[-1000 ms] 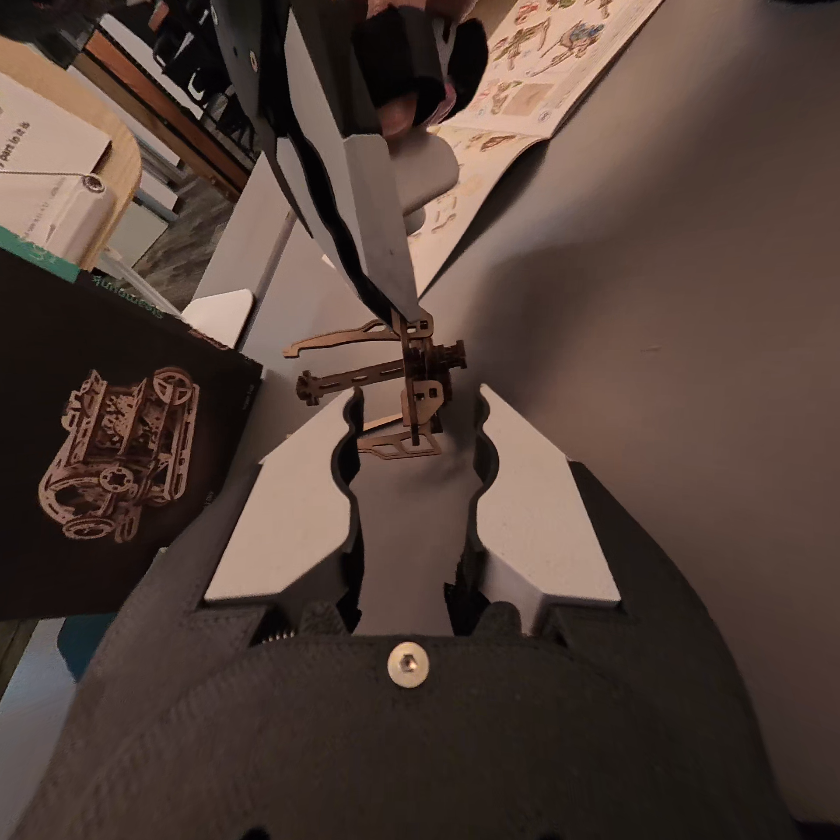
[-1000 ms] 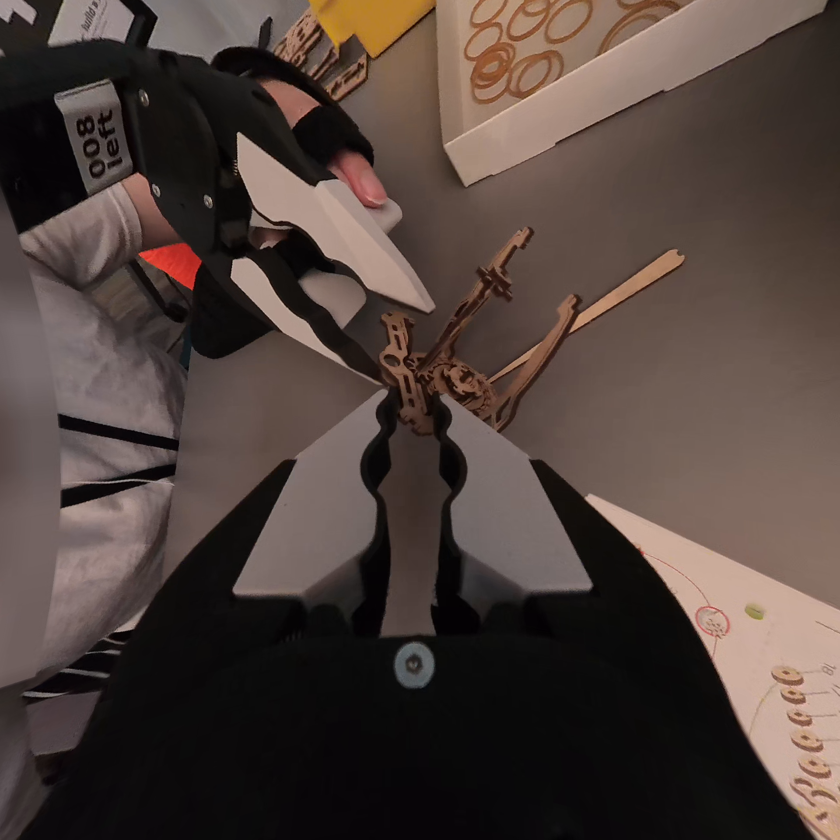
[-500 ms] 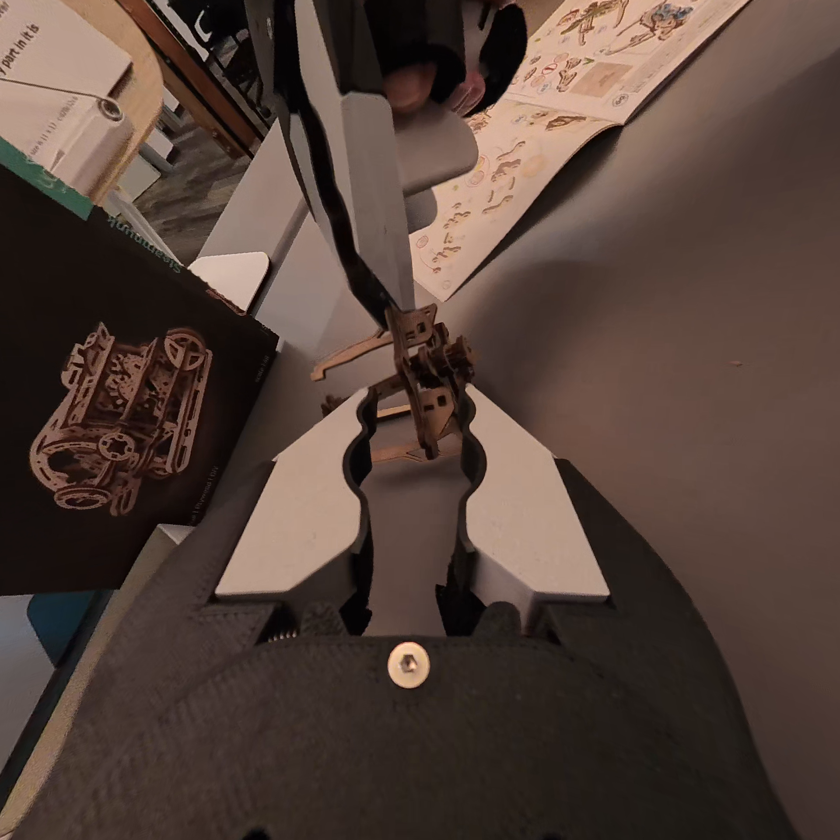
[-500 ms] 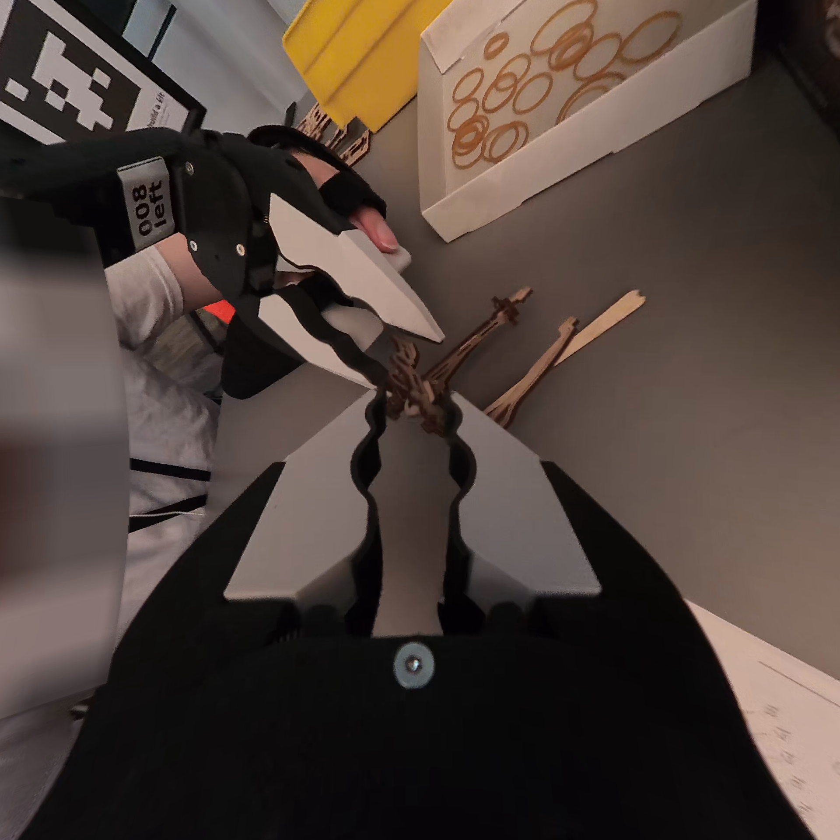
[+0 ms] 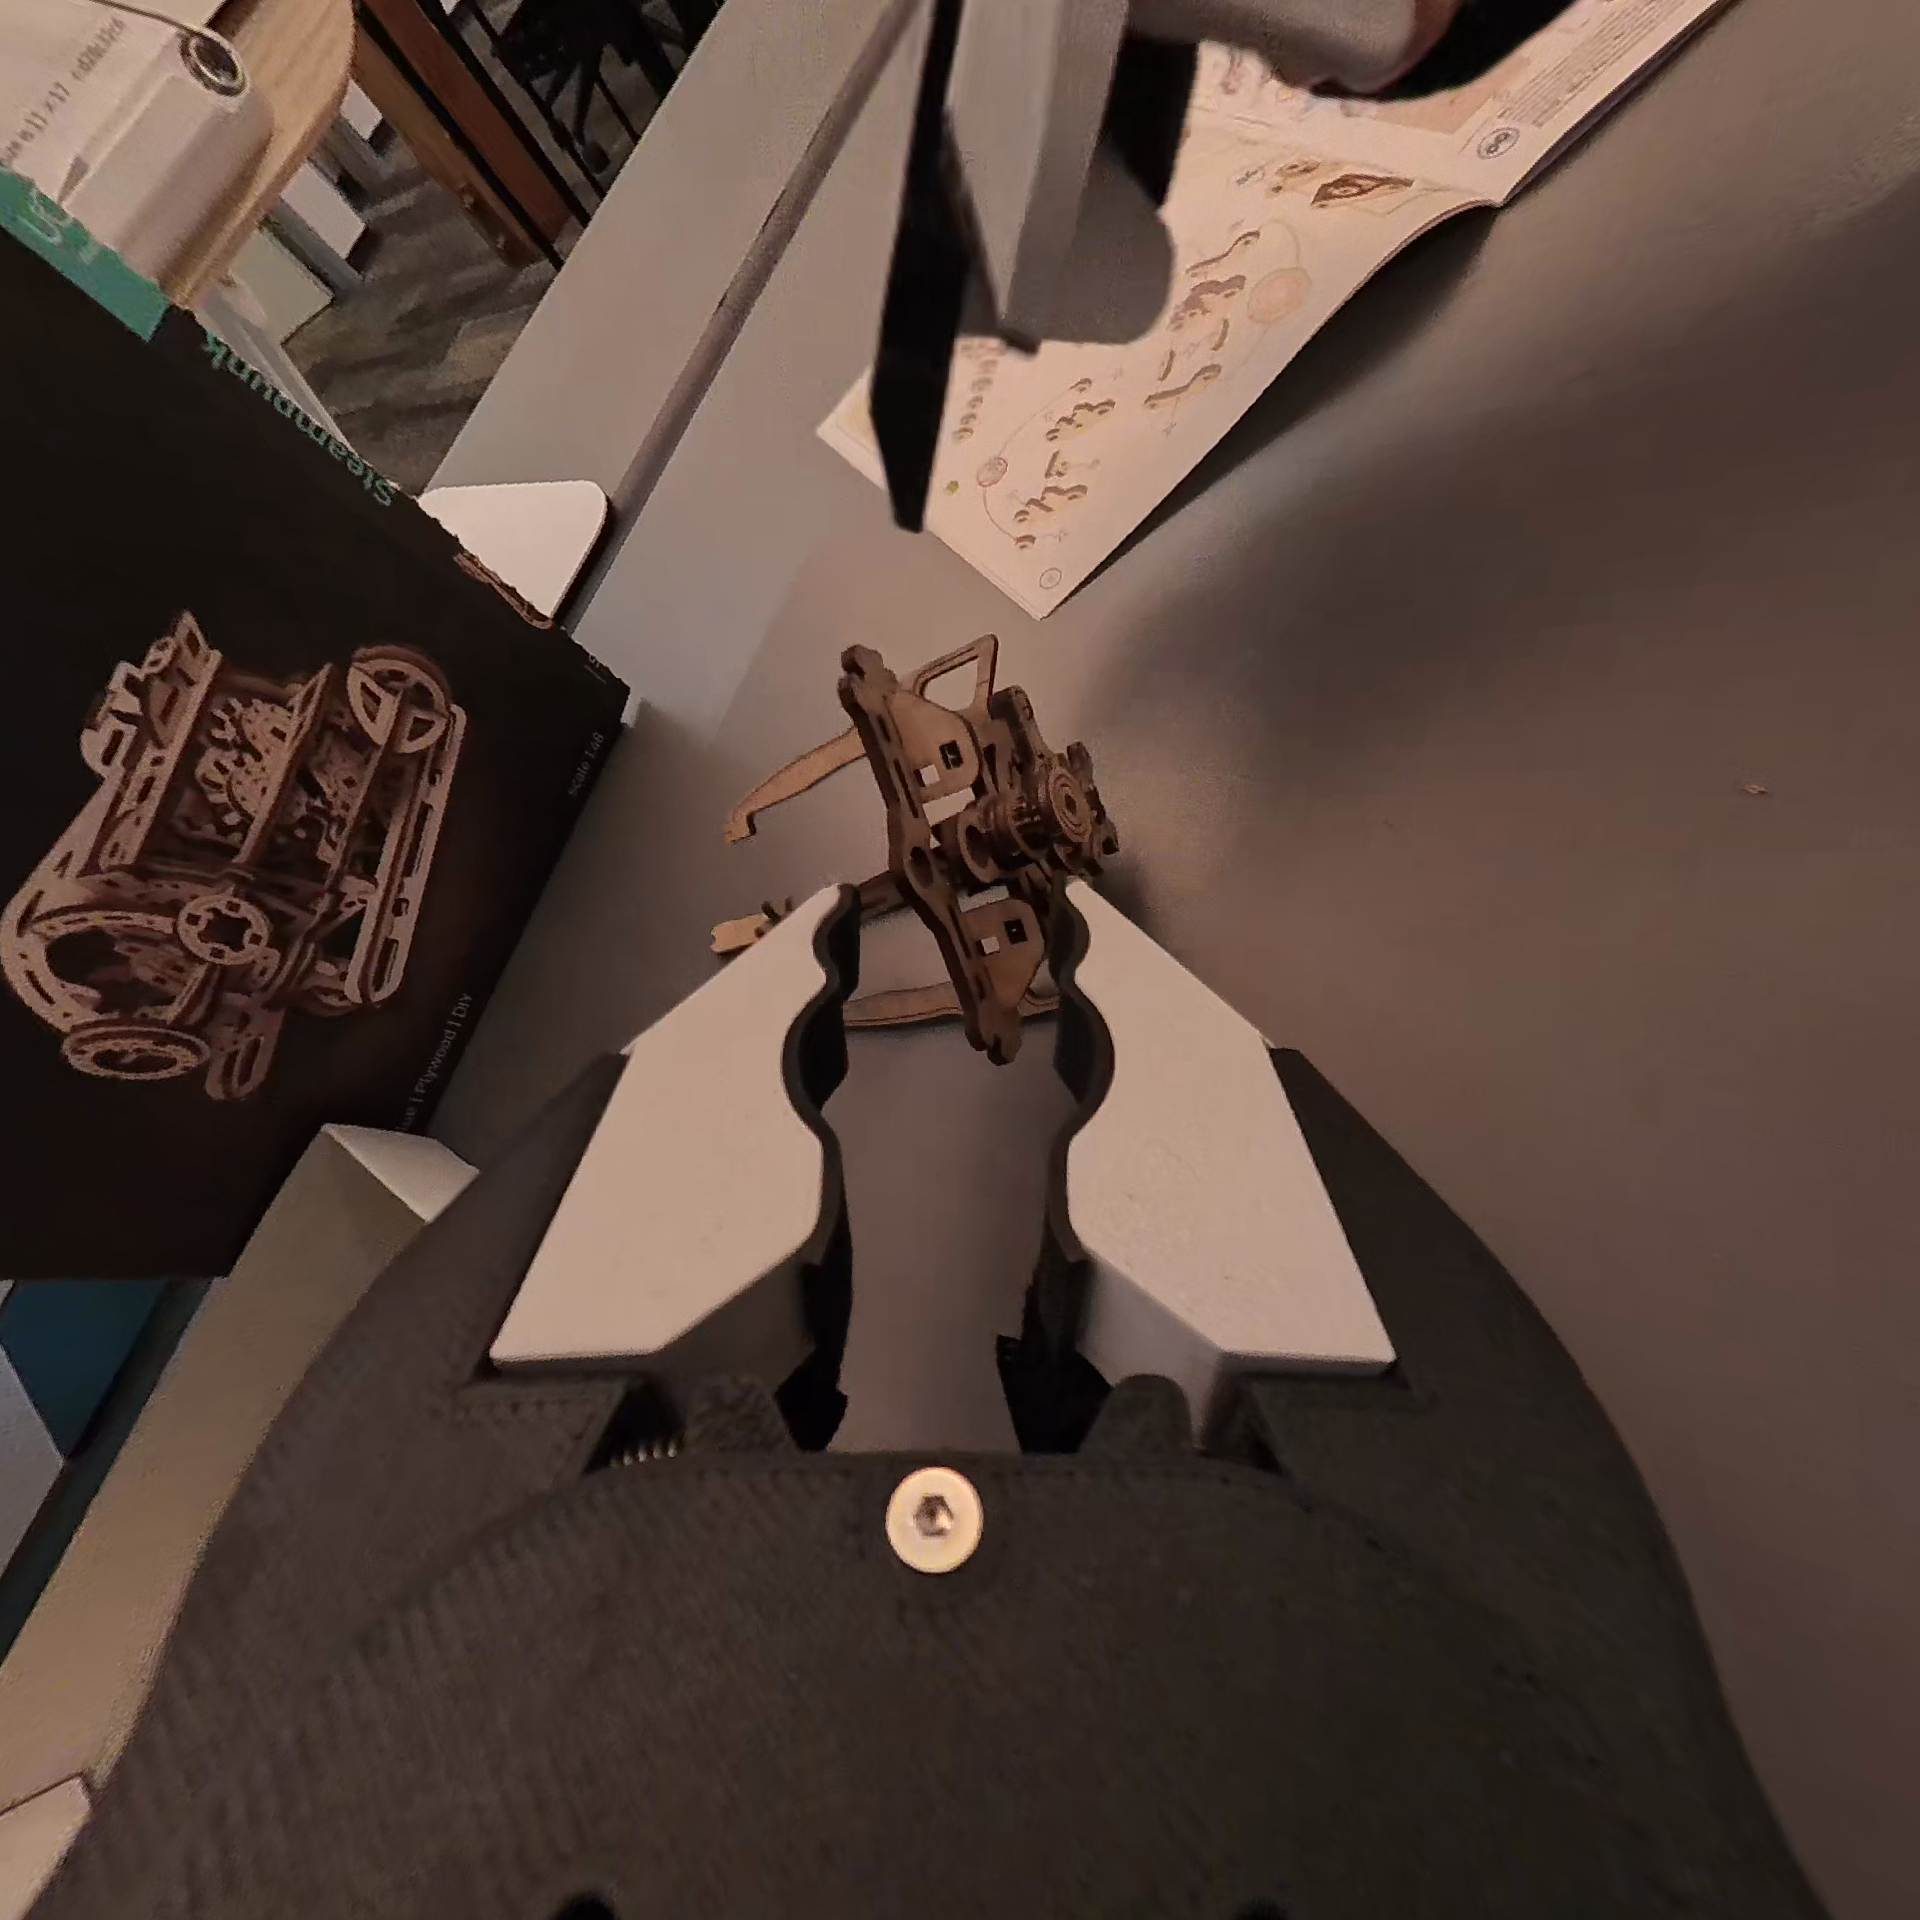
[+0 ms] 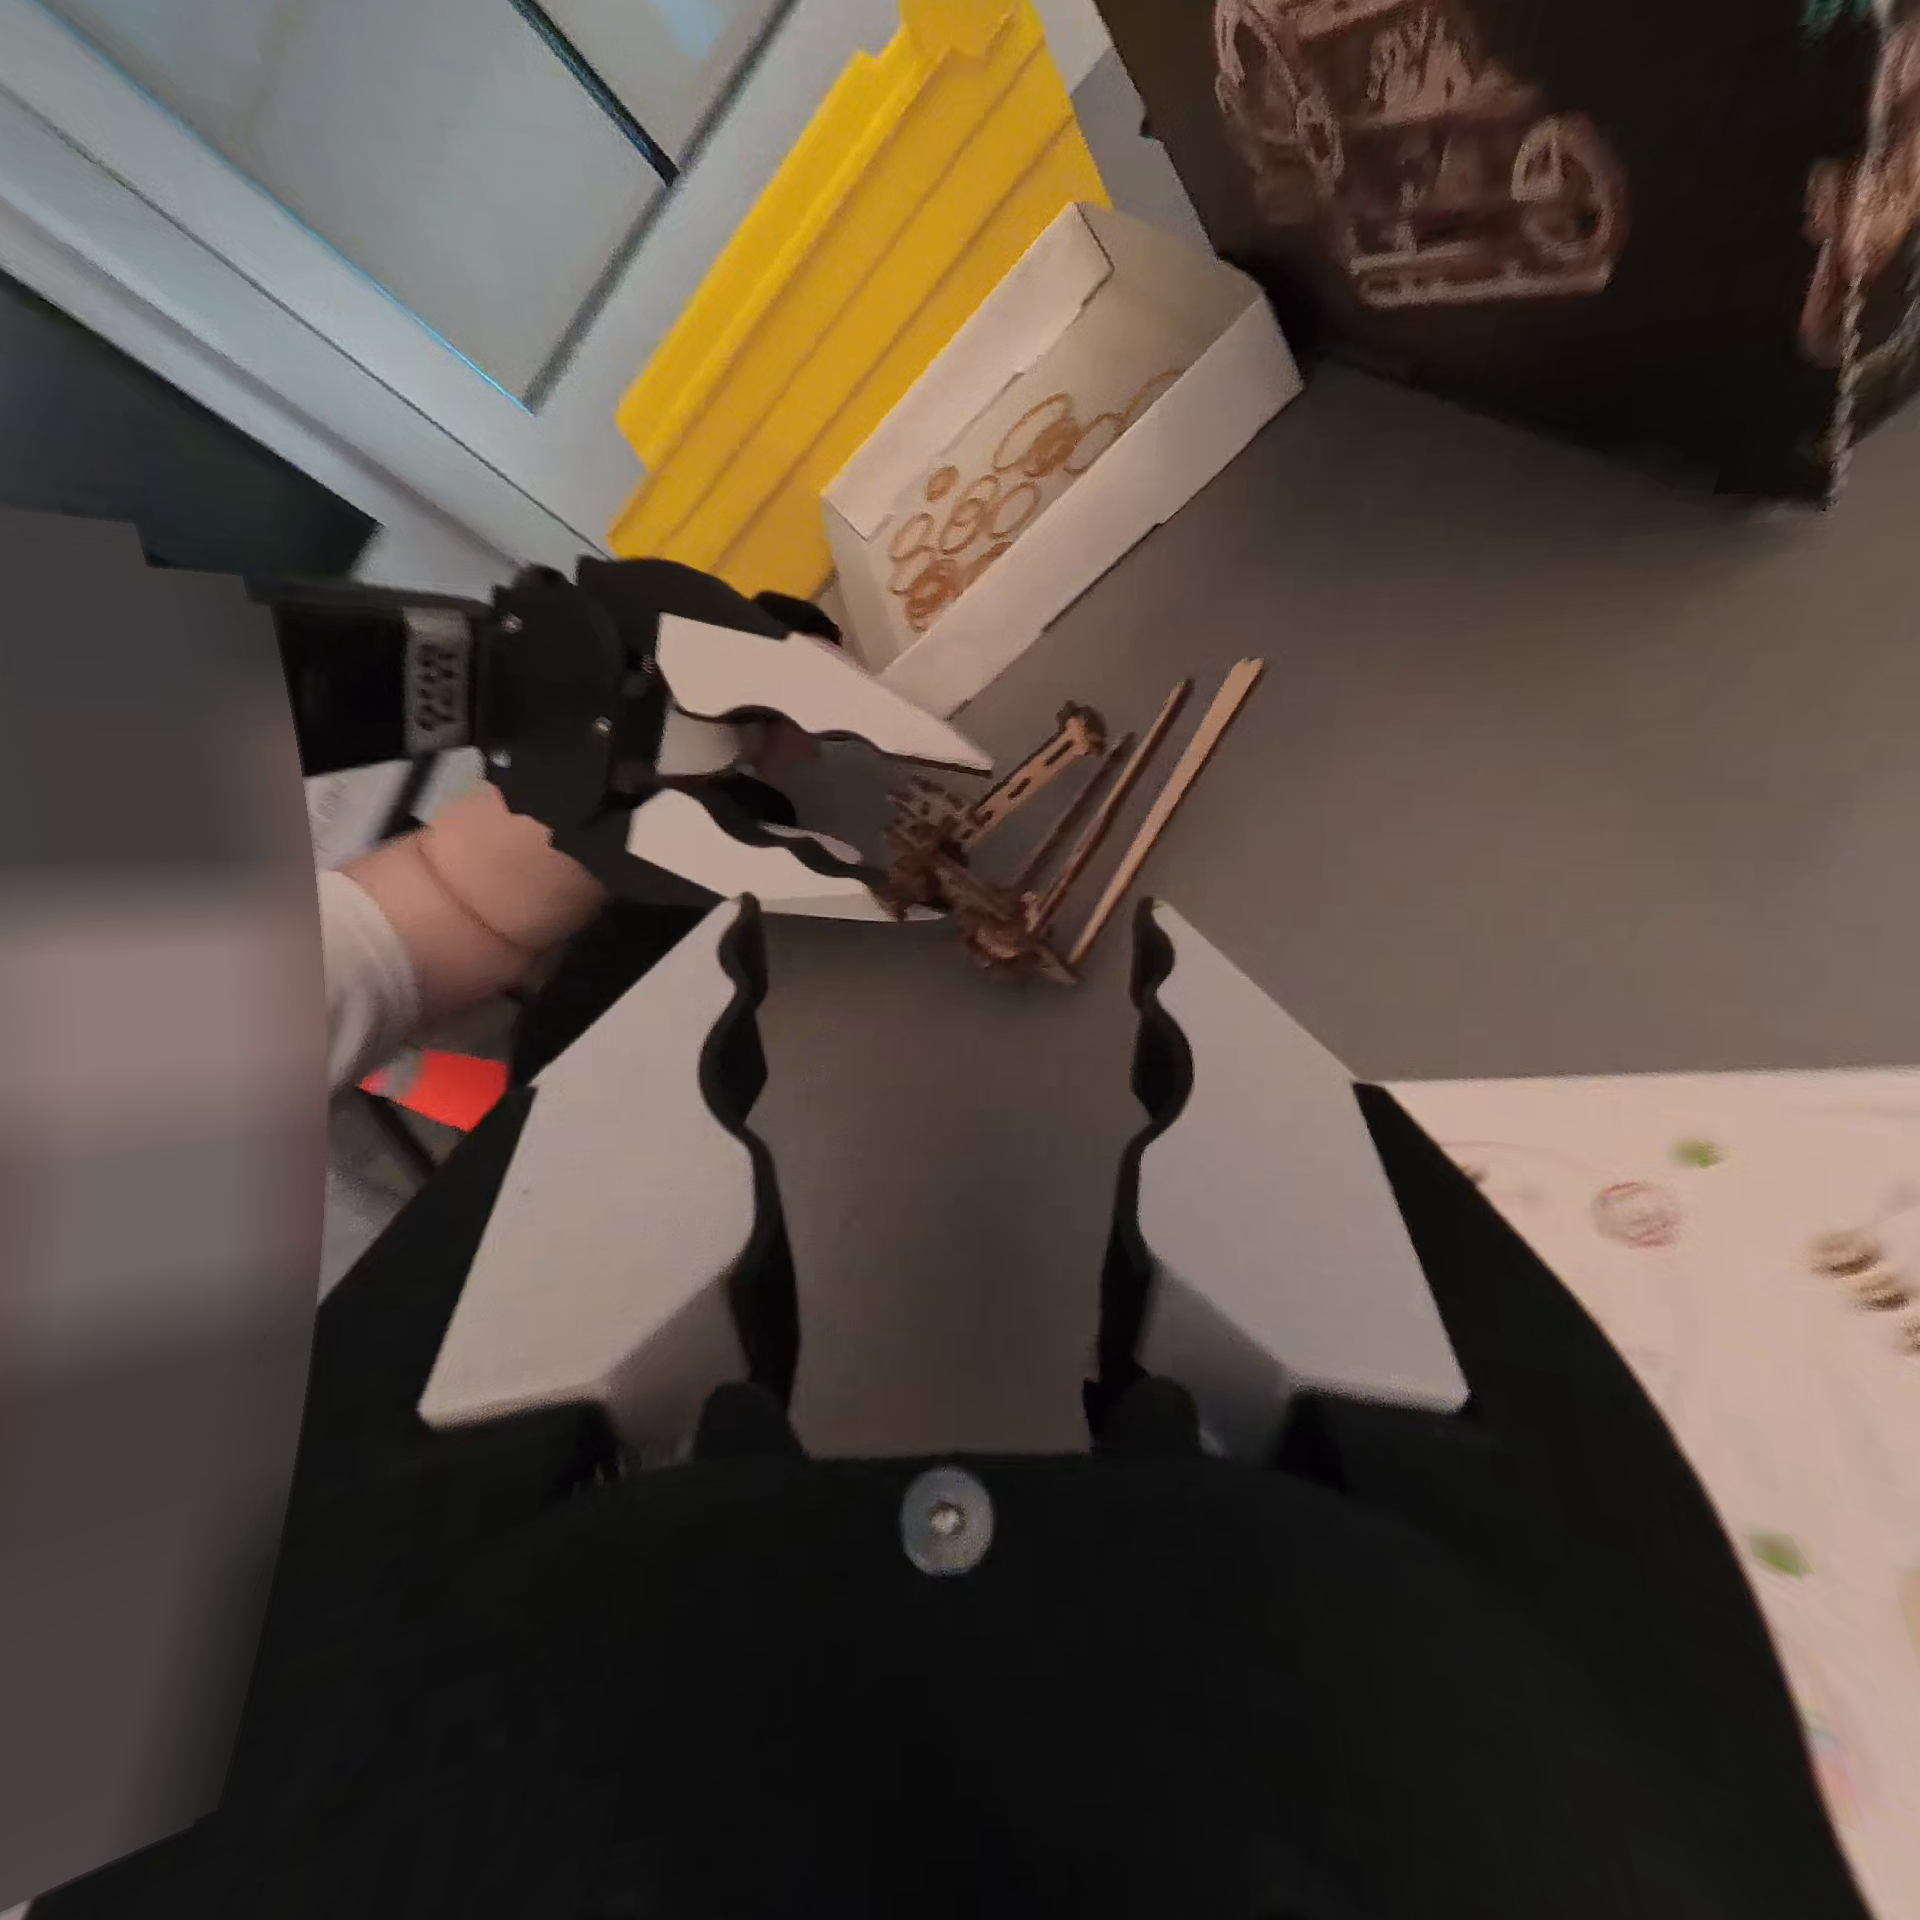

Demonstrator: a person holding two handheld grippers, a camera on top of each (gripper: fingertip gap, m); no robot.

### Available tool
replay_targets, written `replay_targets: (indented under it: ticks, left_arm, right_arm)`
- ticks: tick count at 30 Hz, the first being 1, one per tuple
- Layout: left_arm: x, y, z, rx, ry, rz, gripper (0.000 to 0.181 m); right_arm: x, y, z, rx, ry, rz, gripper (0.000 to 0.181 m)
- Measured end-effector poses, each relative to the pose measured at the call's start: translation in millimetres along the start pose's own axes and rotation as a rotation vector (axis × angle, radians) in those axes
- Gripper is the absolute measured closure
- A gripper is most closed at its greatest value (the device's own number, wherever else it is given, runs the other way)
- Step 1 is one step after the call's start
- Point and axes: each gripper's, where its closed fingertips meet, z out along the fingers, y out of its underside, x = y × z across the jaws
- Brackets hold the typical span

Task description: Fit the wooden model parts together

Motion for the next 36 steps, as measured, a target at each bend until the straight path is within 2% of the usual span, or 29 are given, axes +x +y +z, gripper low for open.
replay_targets:
  ticks: [1,3,5,7,9,12,14,15,16,18,21,25,30,34,36]
  left_arm:
    - [1,0,0,0.001,0.005,-0.003,0.147]
    - [2,2,-1,-0.001,0.005,-0.005,0.147]
    - [4,4,-2,-0.009,0.013,-0.012,0.147]
    - [6,6,-3,-0.018,0.016,-0.017,0.147]
    - [7,10,-3,-0.033,0.015,-0.012,0.147]
    - [10,12,-4,-0.035,0.02,-0.025,0.148]
    - [10,13,-4,-0.041,0.02,-0.035,0.148]
    - [12,12,-4,-0.04,0.032,-0.044,0.148]
    - [15,11,-4,-0.04,0.049,-0.058,0.149]
    - [21,9,-4,-0.04,0.077,-0.081,0.15]
    - [23,8,-4,-0.05,0.08,-0.073,0.15]
    - [24,10,-3,-0.061,0.09,-0.084,0.151]
    - [26,10,-2,-0.055,0.111,-0.126,0.151]
    - [32,6,-3,-0.046,0.137,-0.137,0.152]
    - [33,6,-3,-0.051,0.128,-0.118,0.152]
  right_arm:
    - [-4,3,0,0.034,-0.028,0.045,0.105]
    - [-19,5,-1,0.095,-0.119,0.085,0.107]
    - [-36,-1,-8,0.171,-0.2,0.058,0.136]
    - [-57,-16,-23,0.31,-0.289,-0.065,0.166]
    - [-76,-21,-39,0.414,-0.372,-0.215,0.172]
    - [-80,-13,-40,0.391,-0.433,-0.23,0.164]
    - [-67,0,-28,0.285,-0.395,-0.204,0.149]
    - [-48,4,-20,0.237,-0.286,-0.161,0.149]
    - [-27,8,-13,0.207,-0.166,-0.108,0.139]
    - [4,9,-11,0.219,0.02,-0.023,0.111]
    - [24,19,-6,0.21,0.105,0.117,0.108]
    - [26,20,8,0.205,0.089,0.221,0.104]
    - [27,18,18,0.128,0.11,0.263,0.106]
    - [17,24,27,0.029,0.094,0.293,0.121]
    - [16,25,27,-0.011,0.108,0.288,0.121]
